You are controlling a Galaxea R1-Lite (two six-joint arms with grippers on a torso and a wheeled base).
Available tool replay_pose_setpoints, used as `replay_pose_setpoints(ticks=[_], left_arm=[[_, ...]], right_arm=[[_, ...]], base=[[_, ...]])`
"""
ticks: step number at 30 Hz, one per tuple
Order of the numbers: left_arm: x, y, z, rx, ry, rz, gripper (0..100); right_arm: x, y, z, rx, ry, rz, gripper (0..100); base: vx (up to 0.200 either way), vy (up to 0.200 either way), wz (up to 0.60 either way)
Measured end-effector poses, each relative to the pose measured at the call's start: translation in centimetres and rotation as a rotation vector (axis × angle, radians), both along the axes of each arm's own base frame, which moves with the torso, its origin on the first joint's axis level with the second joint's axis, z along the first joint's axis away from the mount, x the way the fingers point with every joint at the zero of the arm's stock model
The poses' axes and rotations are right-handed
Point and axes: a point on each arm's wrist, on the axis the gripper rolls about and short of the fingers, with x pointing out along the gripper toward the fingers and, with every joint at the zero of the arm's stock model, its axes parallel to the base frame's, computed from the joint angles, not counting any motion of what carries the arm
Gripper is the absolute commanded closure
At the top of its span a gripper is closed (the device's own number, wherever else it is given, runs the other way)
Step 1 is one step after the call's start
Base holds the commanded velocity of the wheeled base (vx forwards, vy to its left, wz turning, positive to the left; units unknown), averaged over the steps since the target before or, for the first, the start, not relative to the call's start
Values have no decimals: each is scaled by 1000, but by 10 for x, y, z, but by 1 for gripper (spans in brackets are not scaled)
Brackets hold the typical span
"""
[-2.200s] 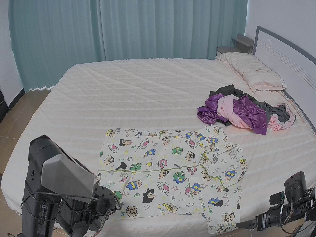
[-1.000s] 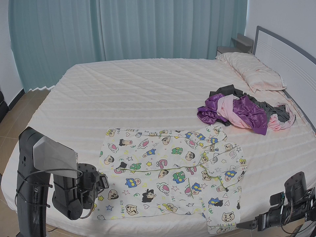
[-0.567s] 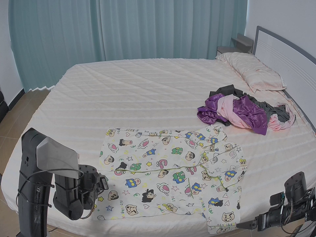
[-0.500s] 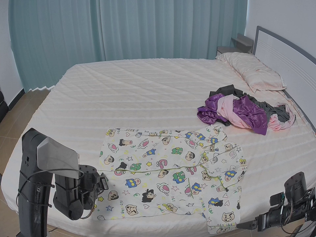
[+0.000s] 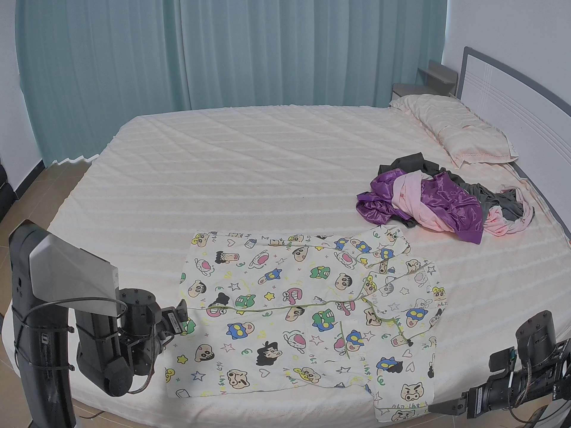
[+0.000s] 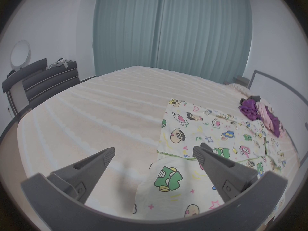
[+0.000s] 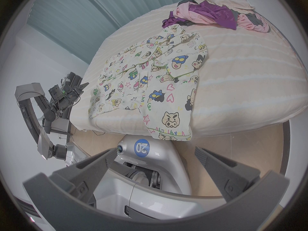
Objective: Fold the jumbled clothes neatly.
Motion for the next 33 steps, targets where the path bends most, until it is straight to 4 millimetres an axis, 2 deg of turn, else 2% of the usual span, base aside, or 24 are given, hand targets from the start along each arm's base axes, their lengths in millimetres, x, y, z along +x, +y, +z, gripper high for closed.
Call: replay_pose_setpoints(ticks=[5,14,28,33], left_arm=[[-6,1,13,-56,-36,24,0],[-8,0,21,-86,-63,30,0],[-12,-9,23,-101,-83,57,0],[-14,-12,22,-102,-83,54,0]], right_arm=[[0,0,0,1,-2,0,0],[0,0,0,2,-3,1,0],[3,-1,3,16,-41,-23,0],[19,3,16,54,-104,-65,0]], base=[[0,0,0],[200,0,0],[0,0,0],[0,-160,0]])
